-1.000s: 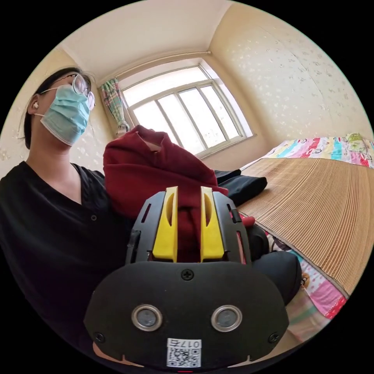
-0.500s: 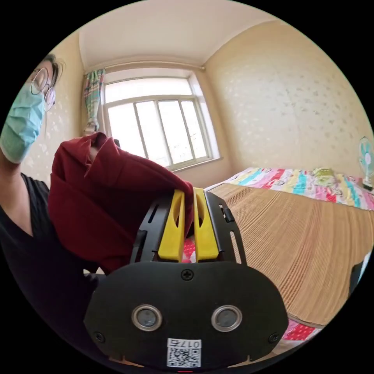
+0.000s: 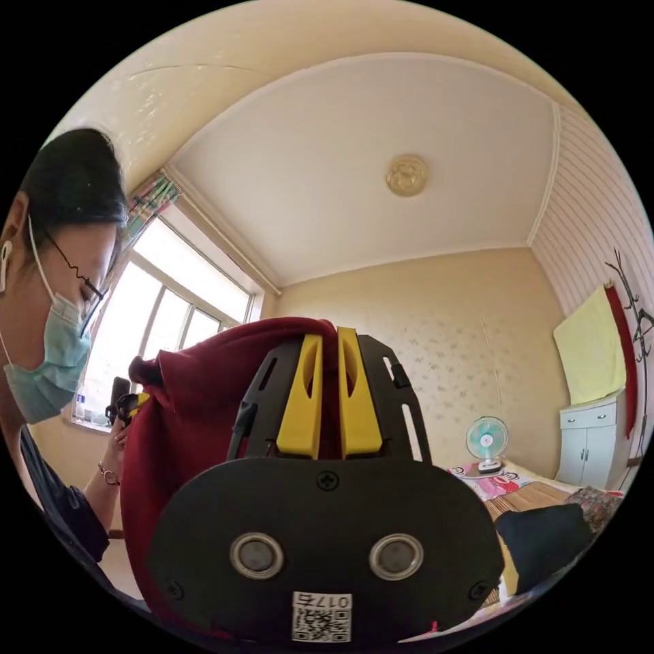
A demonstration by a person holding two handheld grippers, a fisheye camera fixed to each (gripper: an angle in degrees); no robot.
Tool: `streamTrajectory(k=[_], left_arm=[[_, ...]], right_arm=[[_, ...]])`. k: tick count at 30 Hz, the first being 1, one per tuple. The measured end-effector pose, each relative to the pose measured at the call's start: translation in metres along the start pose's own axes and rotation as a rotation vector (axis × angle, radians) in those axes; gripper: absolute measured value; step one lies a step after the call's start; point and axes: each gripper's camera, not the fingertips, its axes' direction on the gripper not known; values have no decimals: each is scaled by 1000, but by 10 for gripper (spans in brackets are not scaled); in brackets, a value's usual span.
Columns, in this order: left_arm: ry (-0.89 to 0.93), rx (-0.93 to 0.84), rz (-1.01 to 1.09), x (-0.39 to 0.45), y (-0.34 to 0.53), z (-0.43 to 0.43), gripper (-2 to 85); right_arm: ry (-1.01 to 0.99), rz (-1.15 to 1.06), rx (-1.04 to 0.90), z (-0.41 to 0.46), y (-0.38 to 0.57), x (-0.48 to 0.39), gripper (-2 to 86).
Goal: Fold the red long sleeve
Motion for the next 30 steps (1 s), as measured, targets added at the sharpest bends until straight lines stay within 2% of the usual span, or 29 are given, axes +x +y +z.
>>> streamTrajectory(k=[3,6,8,11,14,15,16,17,18,19,20,21,22,23,26,30], left_arm=[[-68,27,3,11,-34,12,20],[-139,84,144,29,-62,18,24],[-181,69,133,18,-78,28,29],[-224,2,36,-42,-96,51,32],[-386,-100,-109,-153,-98,85,34],[-409,-154,-213,-220,-92,103,35],[-430,-215,-331,-294,-78,121,36],[-448,-243,-385,-332,-67,129,40],[-492,-305,-462,-405,-39,144,48],[-544,-379,-552,-476,1,154,58],[-572,-412,-624,-508,25,155,63],[-604,-450,-791,-561,77,151,72],[-568,-452,-890,-590,126,145,82],[-535,-449,-913,-598,149,142,88],[-481,-505,-991,-595,254,133,87],[-405,-578,-1081,-523,366,119,97]], right_arm=[[-34,61,61,-27,-24,-7,40],[-43,49,92,-42,-38,-16,41],[-83,69,89,-43,-39,-14,41],[-23,93,11,-17,-27,-4,41],[64,153,-177,51,4,25,42],[83,166,-231,71,14,34,42],[128,192,-362,117,41,54,42],[165,202,-516,168,76,76,43],[180,197,-602,194,98,88,43],[207,176,-767,245,150,114,47],[230,184,-905,285,212,144,50],[229,200,-970,299,245,159,52],[218,262,-1118,314,311,185,54],[196,328,-1243,312,364,203,53],[70,449,-1344,254,445,211,49],[-44,512,-1491,159,497,197,64]])
